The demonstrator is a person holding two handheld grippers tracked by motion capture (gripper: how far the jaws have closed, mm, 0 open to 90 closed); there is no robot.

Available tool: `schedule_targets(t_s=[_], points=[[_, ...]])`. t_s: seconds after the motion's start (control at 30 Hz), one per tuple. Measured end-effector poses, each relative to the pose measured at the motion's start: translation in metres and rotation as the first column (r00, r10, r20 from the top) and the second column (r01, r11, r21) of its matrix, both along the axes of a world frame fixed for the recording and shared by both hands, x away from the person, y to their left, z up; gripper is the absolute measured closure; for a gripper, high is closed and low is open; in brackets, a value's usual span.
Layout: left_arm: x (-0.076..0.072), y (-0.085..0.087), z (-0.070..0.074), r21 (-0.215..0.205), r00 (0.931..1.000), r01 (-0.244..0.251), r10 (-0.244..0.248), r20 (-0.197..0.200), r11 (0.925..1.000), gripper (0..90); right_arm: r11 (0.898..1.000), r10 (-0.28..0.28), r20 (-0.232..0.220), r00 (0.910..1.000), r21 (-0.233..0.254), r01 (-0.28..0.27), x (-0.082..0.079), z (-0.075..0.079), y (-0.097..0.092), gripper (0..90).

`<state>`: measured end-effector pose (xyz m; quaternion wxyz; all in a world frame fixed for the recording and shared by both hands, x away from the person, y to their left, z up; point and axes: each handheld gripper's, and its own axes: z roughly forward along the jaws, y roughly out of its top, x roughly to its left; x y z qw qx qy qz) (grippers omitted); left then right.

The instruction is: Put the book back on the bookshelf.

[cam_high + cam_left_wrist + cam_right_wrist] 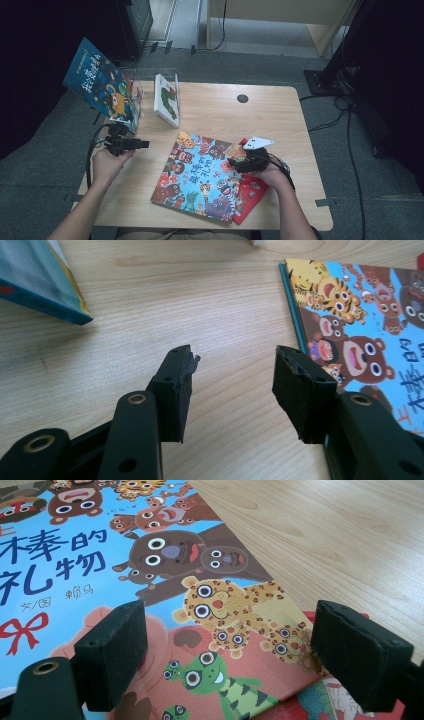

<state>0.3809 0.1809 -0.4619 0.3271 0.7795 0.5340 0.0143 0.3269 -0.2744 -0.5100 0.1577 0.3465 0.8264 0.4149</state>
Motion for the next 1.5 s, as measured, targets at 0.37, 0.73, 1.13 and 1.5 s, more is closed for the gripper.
schedule_targets(t_s=[0.37,0.73,1.13,1.5], points=[[0.002,0.0,-0.015,-0.016,1.0,-0.008,0.008,0.003,0.9998,50.6,1.0,0.0,0.0,1.0,0.0,0.0,0.0,0.0,0.0,14.9],[0.004,0.004,-0.03,0.009,0.9992,-0.027,0.027,-0.028,0.9996,50.5,1.0,-0.004,0.002,1.0,-0.001,0.004,0.0,0.0,0.0,14.2],[-0.005,0.0,-0.032,0.051,0.9992,-0.004,0.002,0.04,0.9987,47.3,0.997,-0.071,-0.006,0.9975,-0.005,0.071,-0.002,0.0,0.002,10.8],[-0.011,-0.001,-0.035,0.049,0.9965,0.003,-0.007,0.083,0.9988,43.5,0.998,-0.067,-0.006,0.9977,-0.002,0.067,-0.002,0.0,0.002,12.4]])
